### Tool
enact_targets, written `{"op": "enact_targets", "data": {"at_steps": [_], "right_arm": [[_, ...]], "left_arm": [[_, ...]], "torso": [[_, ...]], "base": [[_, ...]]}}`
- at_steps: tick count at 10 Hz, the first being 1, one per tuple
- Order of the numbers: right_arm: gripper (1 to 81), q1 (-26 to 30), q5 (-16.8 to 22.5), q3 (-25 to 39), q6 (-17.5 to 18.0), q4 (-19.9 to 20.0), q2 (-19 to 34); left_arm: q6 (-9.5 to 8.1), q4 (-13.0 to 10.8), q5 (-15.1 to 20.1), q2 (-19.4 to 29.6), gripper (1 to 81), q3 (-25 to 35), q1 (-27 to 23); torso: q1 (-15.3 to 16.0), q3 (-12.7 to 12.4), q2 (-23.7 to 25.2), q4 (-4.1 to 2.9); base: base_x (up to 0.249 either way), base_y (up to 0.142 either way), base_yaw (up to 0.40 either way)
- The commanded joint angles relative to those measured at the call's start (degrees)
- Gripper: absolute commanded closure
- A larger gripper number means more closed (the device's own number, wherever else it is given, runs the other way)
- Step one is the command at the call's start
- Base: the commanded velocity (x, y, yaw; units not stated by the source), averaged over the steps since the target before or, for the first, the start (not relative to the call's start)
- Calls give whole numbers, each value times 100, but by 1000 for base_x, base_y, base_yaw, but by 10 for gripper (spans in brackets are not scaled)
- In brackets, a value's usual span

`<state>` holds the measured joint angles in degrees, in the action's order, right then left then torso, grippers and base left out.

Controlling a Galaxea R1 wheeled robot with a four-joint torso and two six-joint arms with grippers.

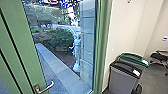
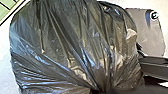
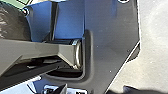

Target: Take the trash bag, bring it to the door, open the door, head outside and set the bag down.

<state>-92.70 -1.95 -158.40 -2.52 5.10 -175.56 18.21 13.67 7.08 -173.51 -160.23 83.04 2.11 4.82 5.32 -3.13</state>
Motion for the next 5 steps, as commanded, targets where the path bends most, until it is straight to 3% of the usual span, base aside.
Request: {"op": "enact_targets", "data": {"at_steps": [1, 2, 5], "right_arm": [[10, 194, 344, -5, -11, 1, -26], [10, 185, 344, -5, -11, 9, -26], [10, 194, 336, -5, -11, 9, -35]], "left_arm": [[42, -127, 390, 0, 811, -8, -310], [42, -144, 390, 9, 811, -8, -310], [51, -145, 390, 18, 811, -8, -310]], "torso": [[0, 0, 0, 0], [0, 0, 0, 0], [0, 0, 0, 0]], "base": [[0, 0, 0], [0, 0, 124], [0, 0, 307]]}}
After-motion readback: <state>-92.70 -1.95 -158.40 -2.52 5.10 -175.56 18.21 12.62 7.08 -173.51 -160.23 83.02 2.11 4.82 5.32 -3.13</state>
